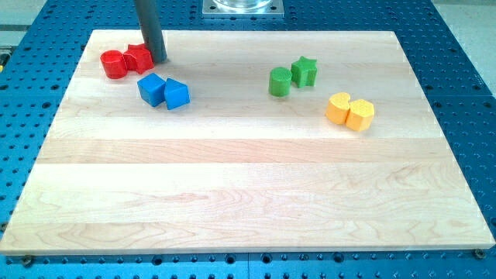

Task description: Push the green star to the top right of the green circle

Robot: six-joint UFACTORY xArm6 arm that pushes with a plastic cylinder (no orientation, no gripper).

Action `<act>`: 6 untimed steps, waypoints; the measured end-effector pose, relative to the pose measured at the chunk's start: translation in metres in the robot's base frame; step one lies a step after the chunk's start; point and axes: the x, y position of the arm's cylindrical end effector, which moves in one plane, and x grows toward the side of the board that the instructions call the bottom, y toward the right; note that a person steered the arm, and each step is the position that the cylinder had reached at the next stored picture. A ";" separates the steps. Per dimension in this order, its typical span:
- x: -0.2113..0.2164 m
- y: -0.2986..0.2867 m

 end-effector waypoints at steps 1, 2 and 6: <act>-0.001 0.000; -0.025 0.020; 0.058 0.279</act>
